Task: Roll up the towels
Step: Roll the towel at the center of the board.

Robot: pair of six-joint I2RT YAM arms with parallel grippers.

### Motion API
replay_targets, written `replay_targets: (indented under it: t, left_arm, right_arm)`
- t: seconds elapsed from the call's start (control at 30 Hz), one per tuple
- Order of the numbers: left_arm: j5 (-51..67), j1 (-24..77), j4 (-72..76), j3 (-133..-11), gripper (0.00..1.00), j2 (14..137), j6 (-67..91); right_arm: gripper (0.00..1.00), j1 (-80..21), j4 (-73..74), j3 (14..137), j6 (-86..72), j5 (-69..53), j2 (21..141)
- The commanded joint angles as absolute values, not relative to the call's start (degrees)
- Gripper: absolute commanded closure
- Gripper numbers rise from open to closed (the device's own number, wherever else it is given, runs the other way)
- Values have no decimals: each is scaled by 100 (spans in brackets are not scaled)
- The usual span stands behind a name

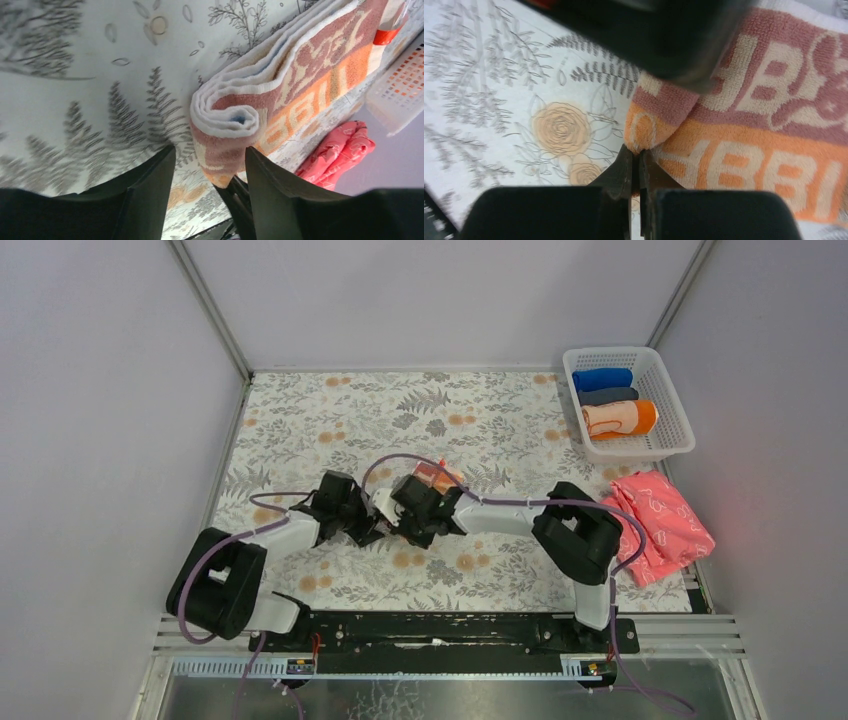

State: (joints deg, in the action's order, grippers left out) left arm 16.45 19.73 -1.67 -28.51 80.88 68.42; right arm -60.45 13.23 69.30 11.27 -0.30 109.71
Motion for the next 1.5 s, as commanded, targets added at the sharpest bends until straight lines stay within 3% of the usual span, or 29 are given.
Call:
replay_targets:
  t: [0.0,0.13,0.3,0.6,0.9,1.0,1.13,1.23,1.37,1.47]
  left_arm:
    - [654,1969,-2001,-2669,42,7620,6497]
    - [565,1960,-2428,-2774,35,7045,6503]
    - [623,1960,-2488,-2733,33,6818,6555]
    - [833,1969,-2087,-3018,34,7300,6530]
    - [784,2078,-2072,-3178,48,7872,6384]
    - [715,2099,-2126,-3274,60,8074,6288]
    - [676,2101,-2316,-3484,78,8284,6180]
    - [722,2109,-2579,-3678,89,8396,6081]
    - [728,2110,-3088,-4012,94,8475,5933]
    - [704,2110,-3375,-4253,94,8514,5882]
  right_arm:
    - [100,-5563,1291,6868,492,-2742,11014]
    - [100,-5107,806,6806,-7,-4148,11101]
    - [100,-4706,-145,6557,-823,-5357,11358]
    - [100,-4309,-2215,5839,-2505,-6202,11865]
    - [100,-4140,-3309,5527,-3554,-6191,12129]
    - [99,-4139,-2950,5582,-3374,-5986,11948]
    - [85,-4201,-1466,5867,-2304,-5229,11446]
    - [68,-4342,-554,6051,-1571,-4495,10957]
    - [46,-4758,373,6292,-549,-3207,10267]
    - [37,-5254,660,6314,-89,-2137,9880]
